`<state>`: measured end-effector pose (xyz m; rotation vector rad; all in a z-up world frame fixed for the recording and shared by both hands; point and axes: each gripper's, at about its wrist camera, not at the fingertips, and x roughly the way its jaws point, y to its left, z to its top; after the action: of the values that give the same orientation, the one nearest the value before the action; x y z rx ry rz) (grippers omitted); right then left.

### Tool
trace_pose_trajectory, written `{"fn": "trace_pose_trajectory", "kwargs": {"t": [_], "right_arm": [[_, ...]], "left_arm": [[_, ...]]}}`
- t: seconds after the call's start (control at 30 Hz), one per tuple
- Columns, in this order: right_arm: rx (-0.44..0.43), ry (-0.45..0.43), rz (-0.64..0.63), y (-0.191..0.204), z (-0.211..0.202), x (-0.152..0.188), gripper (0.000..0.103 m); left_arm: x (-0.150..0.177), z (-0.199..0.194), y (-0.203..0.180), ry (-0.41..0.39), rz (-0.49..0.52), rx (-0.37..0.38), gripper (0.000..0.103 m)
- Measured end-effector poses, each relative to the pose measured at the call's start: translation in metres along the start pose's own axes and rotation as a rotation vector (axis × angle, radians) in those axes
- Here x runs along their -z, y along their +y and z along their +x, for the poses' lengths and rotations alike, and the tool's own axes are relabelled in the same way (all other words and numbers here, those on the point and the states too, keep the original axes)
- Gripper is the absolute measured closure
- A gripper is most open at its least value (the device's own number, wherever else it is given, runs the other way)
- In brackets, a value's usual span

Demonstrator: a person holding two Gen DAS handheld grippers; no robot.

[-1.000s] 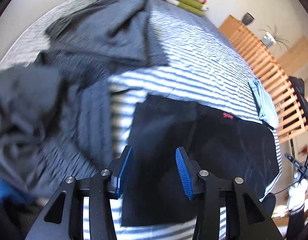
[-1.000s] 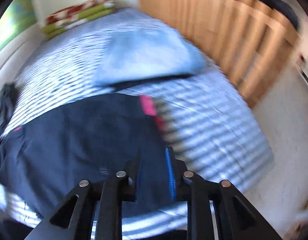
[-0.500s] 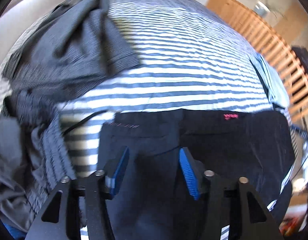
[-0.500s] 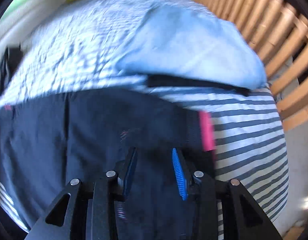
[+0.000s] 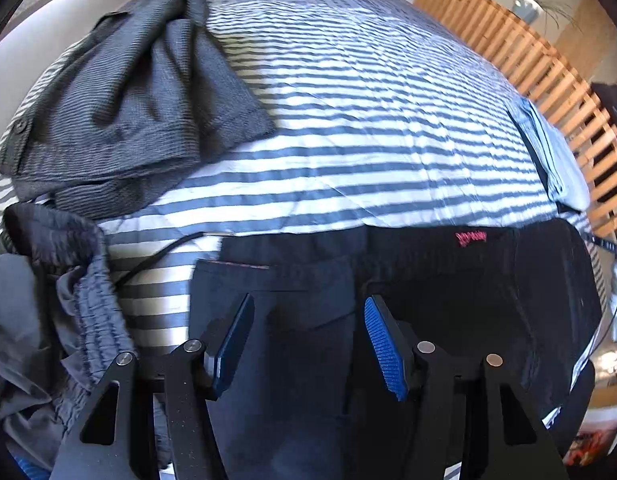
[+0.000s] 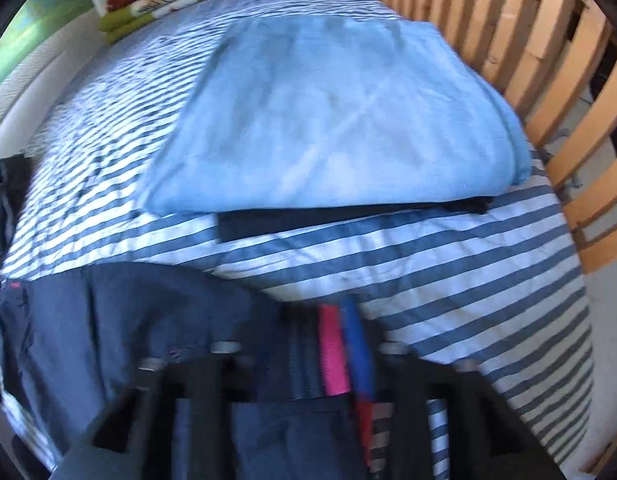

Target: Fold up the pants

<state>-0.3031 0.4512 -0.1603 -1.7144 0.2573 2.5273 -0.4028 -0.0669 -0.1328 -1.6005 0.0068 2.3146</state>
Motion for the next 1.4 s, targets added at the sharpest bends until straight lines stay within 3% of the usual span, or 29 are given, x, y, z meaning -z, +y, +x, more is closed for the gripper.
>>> {"fn": "trace_pose_trajectory", "kwargs": {"t": [0.13, 0.23, 0.27, 0.33, 0.4, 0.43, 0.47, 0.53, 0.67, 0.7, 0.73, 0.77, 0.87, 1.0, 1.03, 1.07, 1.1, 1.17, 1.2, 1.27, 1.33, 1.4], "right_arm": [[0.104, -0.046, -0.082, 0.019, -0.008, 0.008, 0.103], [0.299, -0.09, -0.021, -0.003, -0.012, 0.004, 0.103], [0.323, -0.091, 0.011, -0.01, -0.012, 0.004, 0.103], [0.217, -0.101, 0.058, -0.019, -0.022, 0.004, 0.102], [0.098, -0.089, -0.006, 0.006, -0.025, -0.001, 0.099], [0.036, -0.077, -0.074, 0.029, -0.026, -0.003, 0.085], [-0.006, -0.067, -0.14, 0.053, -0.025, -0.005, 0.064], [-0.05, -0.095, -0.302, 0.107, -0.029, -0.004, 0.052], [-0.17, -0.103, -0.555, 0.212, -0.025, -0.004, 0.052], [-0.18, -0.098, -0.589, 0.23, -0.021, -0.003, 0.052], [-0.187, -0.09, -0.636, 0.253, -0.015, -0.001, 0.052], [-0.2, -0.083, -0.674, 0.27, -0.01, 0.001, 0.052], [-0.215, -0.091, -0.768, 0.314, 0.01, 0.008, 0.052], [-0.217, -0.076, -0.86, 0.338, 0.027, 0.02, 0.052], [-0.208, -0.073, -0.881, 0.339, 0.029, 0.024, 0.052], [-0.206, -0.067, -0.9, 0.342, 0.033, 0.025, 0.052], [-0.205, -0.058, -0.908, 0.34, 0.035, 0.025, 0.052], [-0.205, -0.04, -0.914, 0.341, 0.042, 0.024, 0.052], [-0.206, -0.036, -0.917, 0.341, 0.044, 0.023, 0.052], [-0.228, -0.036, -0.938, 0.343, 0.043, 0.023, 0.052], [-0.235, -0.042, -0.972, 0.346, 0.041, 0.024, 0.052], [-0.236, -0.041, -0.985, 0.349, 0.042, 0.023, 0.052]], "left_arm": [[-0.004, -0.002, 0.029, -0.02, -0.071, -0.011, 0.041], [-0.005, 0.004, 0.049, -0.011, -0.098, -0.037, 0.037], [-0.005, 0.007, 0.055, -0.004, -0.11, -0.033, 0.036], [-0.006, 0.013, 0.064, 0.002, -0.131, -0.018, 0.036], [-0.008, 0.019, 0.073, 0.001, -0.16, 0.013, 0.036], [-0.011, 0.021, 0.077, -0.001, -0.176, 0.027, 0.036], [-0.014, 0.024, 0.081, -0.004, -0.189, 0.043, 0.036], [-0.022, 0.031, 0.086, 0.005, -0.208, 0.065, 0.036], [-0.034, 0.048, 0.084, 0.029, -0.205, 0.099, 0.038], [-0.034, 0.049, 0.08, 0.026, -0.187, 0.101, 0.054], [-0.033, 0.051, 0.076, 0.03, -0.167, 0.091, 0.086], [-0.032, 0.052, 0.072, 0.032, -0.153, 0.061, 0.091], [-0.027, 0.043, 0.072, -0.008, -0.155, 0.079, 0.098], [-0.024, 0.017, 0.081, -0.086, -0.164, 0.059, 0.103], [-0.024, 0.012, 0.082, -0.106, -0.156, -0.014, 0.103], [-0.025, 0.01, 0.081, -0.124, -0.126, -0.137, 0.103], [-0.026, 0.011, 0.084, -0.118, -0.125, -0.169, 0.103], [-0.027, 0.013, 0.094, -0.07, -0.17, -0.052, 0.101], [-0.027, 0.009, 0.094, -0.077, -0.162, 0.004, 0.095], [-0.026, 0.002, 0.085, -0.099, -0.109, 0.037, 0.078], [-0.025, 0.002, 0.072, -0.081, -0.05, 0.095, 0.05], [-0.022, 0.005, 0.054, -0.059, 0.014, 0.14, 0.04]]}}
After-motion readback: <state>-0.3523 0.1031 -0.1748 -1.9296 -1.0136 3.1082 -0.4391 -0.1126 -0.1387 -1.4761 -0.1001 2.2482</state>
